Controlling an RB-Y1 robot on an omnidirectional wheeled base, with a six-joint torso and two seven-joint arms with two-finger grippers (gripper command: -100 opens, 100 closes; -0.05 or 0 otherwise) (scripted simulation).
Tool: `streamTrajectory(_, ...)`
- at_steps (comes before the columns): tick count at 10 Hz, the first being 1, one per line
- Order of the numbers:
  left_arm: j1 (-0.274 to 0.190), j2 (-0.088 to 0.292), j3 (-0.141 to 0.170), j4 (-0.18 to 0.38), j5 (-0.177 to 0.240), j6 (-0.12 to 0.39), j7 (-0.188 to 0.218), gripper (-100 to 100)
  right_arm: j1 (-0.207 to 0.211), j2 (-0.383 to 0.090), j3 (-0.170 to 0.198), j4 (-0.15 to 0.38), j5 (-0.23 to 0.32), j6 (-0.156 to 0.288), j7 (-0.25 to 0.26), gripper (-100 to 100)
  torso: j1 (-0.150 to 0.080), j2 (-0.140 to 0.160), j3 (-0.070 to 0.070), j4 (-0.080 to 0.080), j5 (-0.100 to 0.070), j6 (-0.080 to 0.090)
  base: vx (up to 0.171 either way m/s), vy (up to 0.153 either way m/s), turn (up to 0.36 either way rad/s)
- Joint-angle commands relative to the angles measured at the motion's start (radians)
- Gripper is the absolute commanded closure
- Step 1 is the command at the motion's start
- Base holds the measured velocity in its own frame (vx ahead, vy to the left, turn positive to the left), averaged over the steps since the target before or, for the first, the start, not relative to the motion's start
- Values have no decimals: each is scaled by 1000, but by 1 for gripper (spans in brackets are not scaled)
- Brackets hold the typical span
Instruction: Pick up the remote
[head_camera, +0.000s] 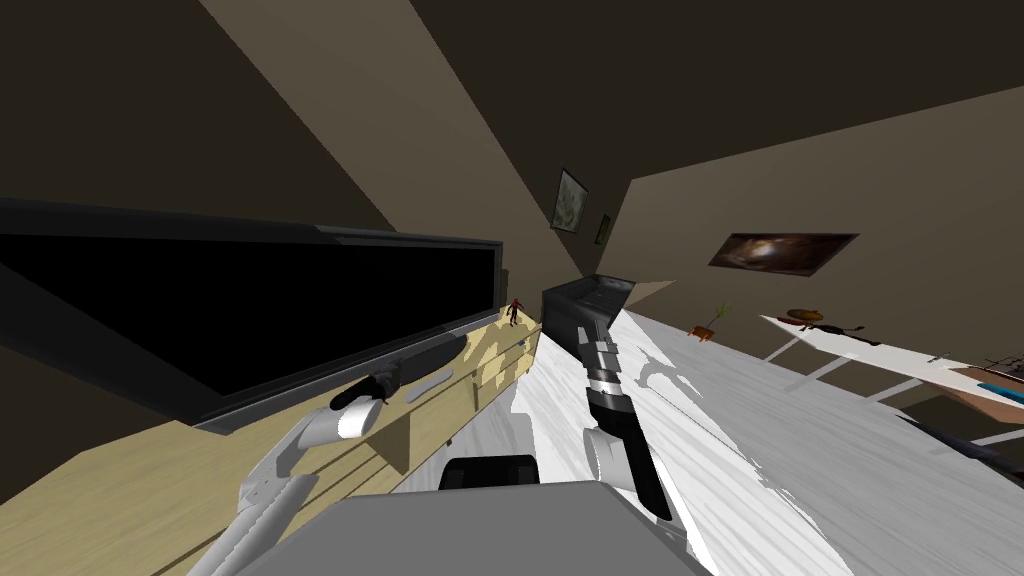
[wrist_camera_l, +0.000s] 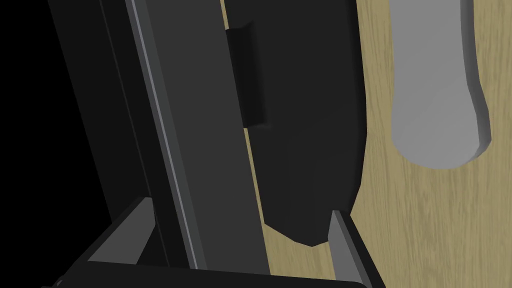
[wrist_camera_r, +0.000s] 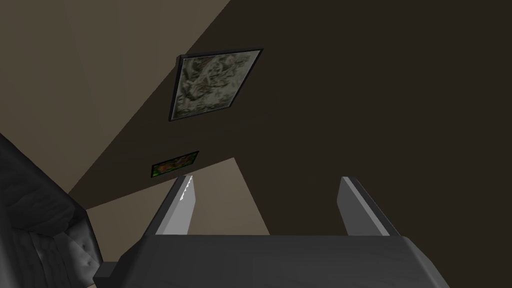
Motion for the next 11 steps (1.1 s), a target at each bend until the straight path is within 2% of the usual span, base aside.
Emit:
streamTrajectory(1, -9, 9, 8, 17, 12, 50, 7, -100, 0, 0, 0, 0, 0, 0, 0, 0, 0, 0, 0, 0, 0, 0, 26, -9, -31)
streamTrajectory(2, -34, 12, 22, 57, 23, 82, 20, -100, 0, 0, 0, 0, 0, 0, 0, 0, 0, 0, 0, 0, 0, 0, 32, -8, -59)
streamTrajectory(4, -34, 12, 22, 58, 23, 116, 20, -100, 0, 0, 0, 0, 0, 0, 0, 0, 0, -1, 0, 0, 0, 0, 27, -5, -13)
streamTrajectory(5, -59, 15, 36, 99, 32, 157, 32, -100, 0, 0, 0, 0, 0, 0, 0, 0, 0, 0, 0, 0, 0, 0, 31, -9, -56)
streamTrajectory(6, -59, 15, 36, 99, 32, 177, 32, -100, 0, 0, 0, 0, 0, 0, 0, 0, 0, 0, 0, 0, 0, 0, 35, -5, -35)
streamTrajectory(7, -84, 18, 50, 139, 42, 211, 44, -100, 0, 0, 0, 0, 0, 0, 0, 0, 0, -1, 0, 0, 0, 0, 49, -12, -56)
streamTrajectory(8, -84, 18, 50, 139, 42, 237, 44, -100, 0, 0, 0, 0, 0, 0, 0, 0, 0, -1, -1, 0, 0, 0, 41, -9, -32)
streamTrajectory(9, -108, 19, 63, 179, 50, 266, 55, -100, 0, 0, 0, 0, 0, 0, 0, 0, 0, -1, -1, 0, 0, 0, 54, -8, -57)
streamTrajectory(10, -108, 19, 63, 179, 50, 295, 55, -100, 0, 0, 0, 0, 0, 0, 0, 0, 0, -2, -1, 0, 0, 0, 47, -8, -35)
streamTrajectory(11, -132, 20, 75, 218, 59, 327, 65, -100, 0, 0, 0, 0, 0, 0, 0, 0, 0, -1, -1, 0, 0, 0, 54, -10, -53)
